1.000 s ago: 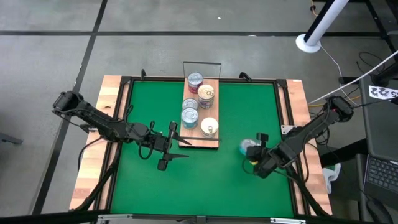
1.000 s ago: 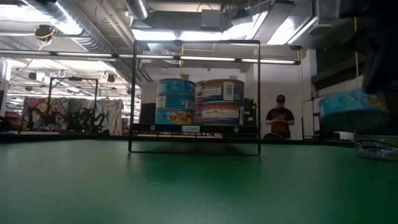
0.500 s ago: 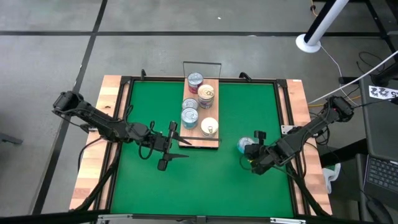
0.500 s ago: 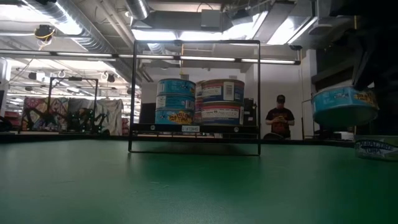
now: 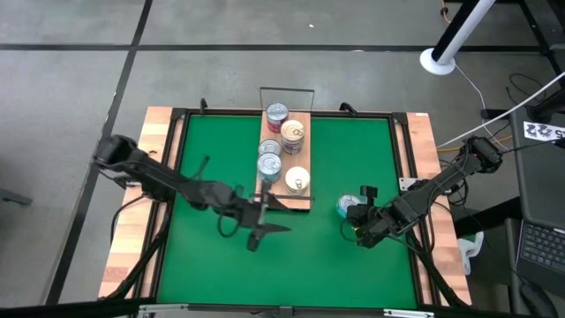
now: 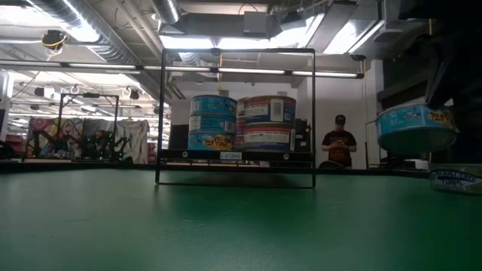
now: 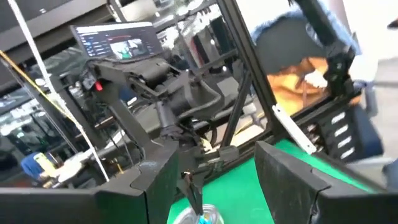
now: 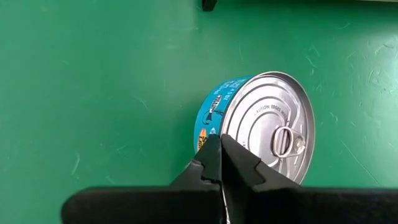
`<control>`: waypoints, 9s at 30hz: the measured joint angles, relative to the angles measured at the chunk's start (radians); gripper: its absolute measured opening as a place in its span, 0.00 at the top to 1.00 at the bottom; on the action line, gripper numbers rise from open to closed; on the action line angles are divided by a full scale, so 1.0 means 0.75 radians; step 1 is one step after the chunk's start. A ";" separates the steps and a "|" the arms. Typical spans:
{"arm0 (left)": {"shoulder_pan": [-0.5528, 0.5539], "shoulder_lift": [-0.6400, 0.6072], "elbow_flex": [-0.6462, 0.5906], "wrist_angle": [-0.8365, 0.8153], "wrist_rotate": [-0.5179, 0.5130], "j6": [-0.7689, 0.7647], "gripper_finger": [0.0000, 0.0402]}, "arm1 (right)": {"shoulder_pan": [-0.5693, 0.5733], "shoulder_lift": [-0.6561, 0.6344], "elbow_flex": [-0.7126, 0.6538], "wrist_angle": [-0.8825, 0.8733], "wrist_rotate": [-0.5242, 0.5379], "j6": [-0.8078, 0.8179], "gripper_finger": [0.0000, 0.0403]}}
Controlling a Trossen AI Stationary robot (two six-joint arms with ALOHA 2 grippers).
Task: Stack canned seafood by type on shelf
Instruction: Stack the light blue tuna can on top of the light blue tuna can on the shelf
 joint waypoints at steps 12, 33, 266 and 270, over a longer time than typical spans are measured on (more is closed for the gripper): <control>-0.056 0.478 0.641 -0.645 -0.384 0.184 0.49 | 0.000 0.000 0.000 0.005 -0.016 0.001 1.00; -0.092 1.024 1.052 -0.688 -0.787 0.515 0.49 | 0.000 -0.001 0.000 0.097 -0.036 0.005 1.00; 0.412 -0.283 0.048 -1.258 -0.446 0.568 0.65 | 0.000 -0.393 -0.001 0.164 0.250 -0.030 0.65; 0.410 -0.283 0.023 -1.194 -0.439 0.619 0.65 | 0.000 -0.393 -0.001 0.164 0.254 -0.030 0.65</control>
